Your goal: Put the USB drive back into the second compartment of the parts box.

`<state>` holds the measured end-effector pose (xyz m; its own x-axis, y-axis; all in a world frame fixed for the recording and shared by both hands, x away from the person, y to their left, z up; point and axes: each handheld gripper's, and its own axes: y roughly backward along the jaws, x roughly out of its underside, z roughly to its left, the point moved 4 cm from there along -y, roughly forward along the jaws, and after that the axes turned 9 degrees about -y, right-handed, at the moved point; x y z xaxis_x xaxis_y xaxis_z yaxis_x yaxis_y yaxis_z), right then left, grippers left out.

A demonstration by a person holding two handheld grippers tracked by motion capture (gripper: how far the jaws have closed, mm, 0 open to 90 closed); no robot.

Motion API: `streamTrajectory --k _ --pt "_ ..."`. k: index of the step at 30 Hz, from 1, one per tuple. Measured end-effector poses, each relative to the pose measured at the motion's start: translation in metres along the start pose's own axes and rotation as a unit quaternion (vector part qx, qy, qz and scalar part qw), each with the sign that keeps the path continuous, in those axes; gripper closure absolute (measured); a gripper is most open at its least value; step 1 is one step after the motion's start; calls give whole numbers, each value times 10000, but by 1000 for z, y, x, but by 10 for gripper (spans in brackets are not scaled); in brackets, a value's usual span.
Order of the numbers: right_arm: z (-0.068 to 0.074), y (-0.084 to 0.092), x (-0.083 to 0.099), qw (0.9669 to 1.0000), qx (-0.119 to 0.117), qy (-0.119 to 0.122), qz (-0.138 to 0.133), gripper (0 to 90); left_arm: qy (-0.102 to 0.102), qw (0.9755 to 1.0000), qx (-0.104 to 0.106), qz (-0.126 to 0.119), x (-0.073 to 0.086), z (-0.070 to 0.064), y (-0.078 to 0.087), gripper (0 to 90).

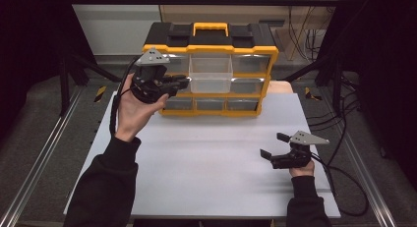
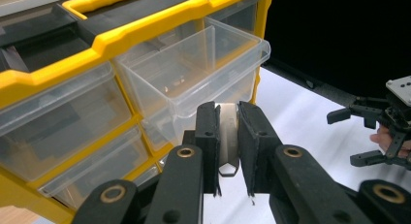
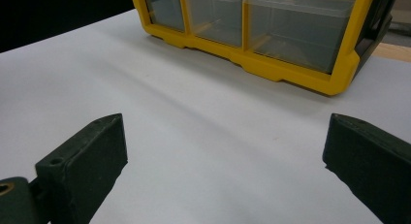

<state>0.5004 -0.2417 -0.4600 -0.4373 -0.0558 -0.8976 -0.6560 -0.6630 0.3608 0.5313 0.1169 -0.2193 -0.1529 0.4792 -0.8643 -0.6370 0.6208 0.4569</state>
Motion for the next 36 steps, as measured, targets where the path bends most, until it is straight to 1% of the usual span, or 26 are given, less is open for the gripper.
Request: streamTrajectory --k 12,16,20,25,36 --pt "0 0 0 10000 5 -14 19 27 -59 10000 -12 -18 -16 2 -3 792" --pt "0 0 0 10000 2 -14 19 27 -102 9999 -37 28 -20 2 -7 792" --pt "0 0 0 10000 1 3 1 27 -109 9999 -53 12 -25 3 -11 792" --pt "0 0 0 10000 -13 -5 5 27 -146 9999 -79 49 -30 7 -16 792" --pt "0 1 0 10000 -14 -24 -12 27 -65 10000 -59 39 -37 14 -30 792"
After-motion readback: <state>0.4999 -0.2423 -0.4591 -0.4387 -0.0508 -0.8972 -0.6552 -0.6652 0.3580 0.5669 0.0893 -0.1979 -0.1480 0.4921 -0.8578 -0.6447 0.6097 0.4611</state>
